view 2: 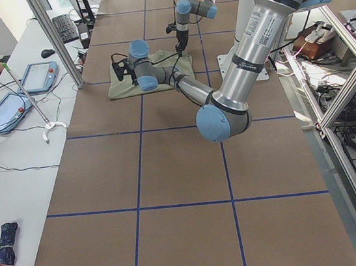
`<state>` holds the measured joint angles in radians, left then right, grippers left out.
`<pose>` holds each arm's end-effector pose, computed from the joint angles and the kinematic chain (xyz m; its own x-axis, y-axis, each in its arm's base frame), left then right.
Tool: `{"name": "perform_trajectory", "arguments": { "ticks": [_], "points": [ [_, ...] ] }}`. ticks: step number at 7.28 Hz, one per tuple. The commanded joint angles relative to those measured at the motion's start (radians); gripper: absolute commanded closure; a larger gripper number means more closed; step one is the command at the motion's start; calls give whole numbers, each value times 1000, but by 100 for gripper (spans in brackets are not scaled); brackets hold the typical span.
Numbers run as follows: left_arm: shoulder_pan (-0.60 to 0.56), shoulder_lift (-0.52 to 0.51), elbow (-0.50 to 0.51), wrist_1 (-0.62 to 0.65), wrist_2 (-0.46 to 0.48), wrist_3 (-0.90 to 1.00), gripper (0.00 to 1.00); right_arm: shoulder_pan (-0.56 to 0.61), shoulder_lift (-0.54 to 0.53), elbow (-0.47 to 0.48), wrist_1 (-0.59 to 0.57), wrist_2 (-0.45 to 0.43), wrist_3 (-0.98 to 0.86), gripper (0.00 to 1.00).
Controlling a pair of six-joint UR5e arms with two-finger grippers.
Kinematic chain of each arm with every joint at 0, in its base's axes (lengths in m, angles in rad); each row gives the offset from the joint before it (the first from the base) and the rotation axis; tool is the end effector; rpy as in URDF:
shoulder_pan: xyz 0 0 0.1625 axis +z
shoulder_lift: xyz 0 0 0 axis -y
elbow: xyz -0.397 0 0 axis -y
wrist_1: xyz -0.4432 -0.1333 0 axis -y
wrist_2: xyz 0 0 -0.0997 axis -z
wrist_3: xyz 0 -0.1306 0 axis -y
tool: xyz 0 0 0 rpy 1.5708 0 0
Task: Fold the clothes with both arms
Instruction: 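Move both grippers to the shirt's edge nearest the robot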
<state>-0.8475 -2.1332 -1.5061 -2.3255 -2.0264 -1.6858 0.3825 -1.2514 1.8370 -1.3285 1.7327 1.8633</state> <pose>0.4354 -0.6077 0.2288 0.1603 -0.3373 -0.9277 0.4177 0.8747 -0.2458 -0.5671 -0.3491 0.3082 0.5264 0.5185 0.6738 -0.4282 0.8463 -0.3168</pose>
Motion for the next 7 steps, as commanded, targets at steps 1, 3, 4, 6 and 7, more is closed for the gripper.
{"name": "perform_trajectory", "arguments": {
  "ticks": [1,3,4,6,7],
  "points": [
    [1,1,1,0,0,0,34,-1,-6,22,0,2,0,100],
    [1,1,3,0,0,0,34,-7,-17,31,-1,-1,2,100],
    [1,-1,-2,0,0,-3,34,-5,-19,45,-3,2,2,100],
    [80,27,-73,-2,27,-177,34,-29,-80,132,-12,10,28,100],
    [173,97,-165,5,104,-223,34,-45,-129,196,-14,10,31,100]
  ]
}}
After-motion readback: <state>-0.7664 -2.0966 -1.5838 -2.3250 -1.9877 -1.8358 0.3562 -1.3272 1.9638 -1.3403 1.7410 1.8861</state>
